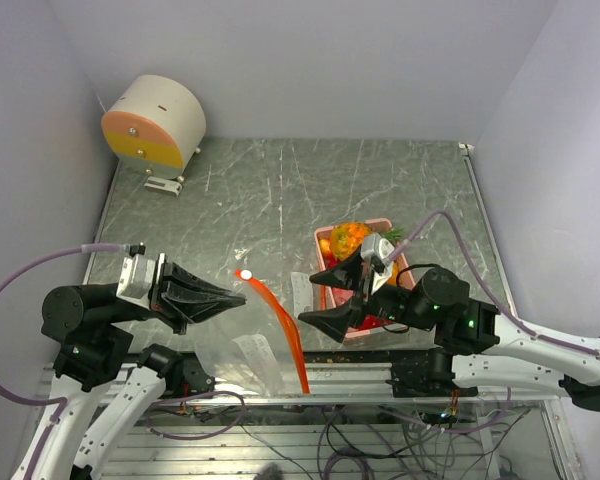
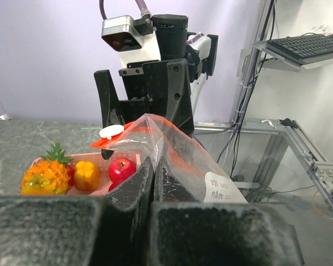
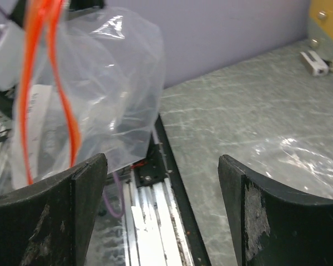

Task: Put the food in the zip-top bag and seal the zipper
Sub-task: Open the zipper of the food storage bag at the center of the board.

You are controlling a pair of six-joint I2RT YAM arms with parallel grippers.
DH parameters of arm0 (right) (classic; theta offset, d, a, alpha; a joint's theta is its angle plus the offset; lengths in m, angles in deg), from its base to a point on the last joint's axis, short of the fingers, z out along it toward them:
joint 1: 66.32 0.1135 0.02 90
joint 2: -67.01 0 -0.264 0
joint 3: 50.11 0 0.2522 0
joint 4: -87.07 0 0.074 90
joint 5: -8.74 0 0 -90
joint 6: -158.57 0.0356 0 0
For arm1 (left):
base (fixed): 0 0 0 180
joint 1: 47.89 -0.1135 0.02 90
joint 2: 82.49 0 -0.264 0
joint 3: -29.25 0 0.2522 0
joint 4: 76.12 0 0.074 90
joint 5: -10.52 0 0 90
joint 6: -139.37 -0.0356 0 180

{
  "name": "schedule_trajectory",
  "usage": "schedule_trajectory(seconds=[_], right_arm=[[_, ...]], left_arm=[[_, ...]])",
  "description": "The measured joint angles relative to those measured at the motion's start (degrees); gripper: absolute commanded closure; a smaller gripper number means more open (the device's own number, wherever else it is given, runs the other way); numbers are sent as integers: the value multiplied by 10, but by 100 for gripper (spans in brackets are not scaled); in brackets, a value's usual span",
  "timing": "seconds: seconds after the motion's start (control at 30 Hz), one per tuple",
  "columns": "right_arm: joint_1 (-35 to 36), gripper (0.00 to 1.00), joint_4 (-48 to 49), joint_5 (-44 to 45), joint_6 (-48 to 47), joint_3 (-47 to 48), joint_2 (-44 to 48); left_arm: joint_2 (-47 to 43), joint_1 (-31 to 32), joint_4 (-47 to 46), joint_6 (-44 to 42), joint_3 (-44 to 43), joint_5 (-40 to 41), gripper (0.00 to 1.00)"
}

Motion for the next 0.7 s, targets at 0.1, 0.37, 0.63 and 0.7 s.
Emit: schedule_trajectory(seconds=[0.1, 0.37, 0.63, 0.7], right_arm=[[0, 19, 31, -44, 0, -14, 9], [0, 21, 86, -118, 3, -47, 39], [0, 22, 125, -155, 11, -48, -22], [0, 22, 127, -156, 11, -48, -43]], left_arm=[[-1, 0, -7, 6, 1, -3, 93], [-4, 0, -14, 13, 5, -5, 93], [-4, 0, -22, 20, 5, -5, 93], [-4, 0, -23, 22, 6, -5, 93]])
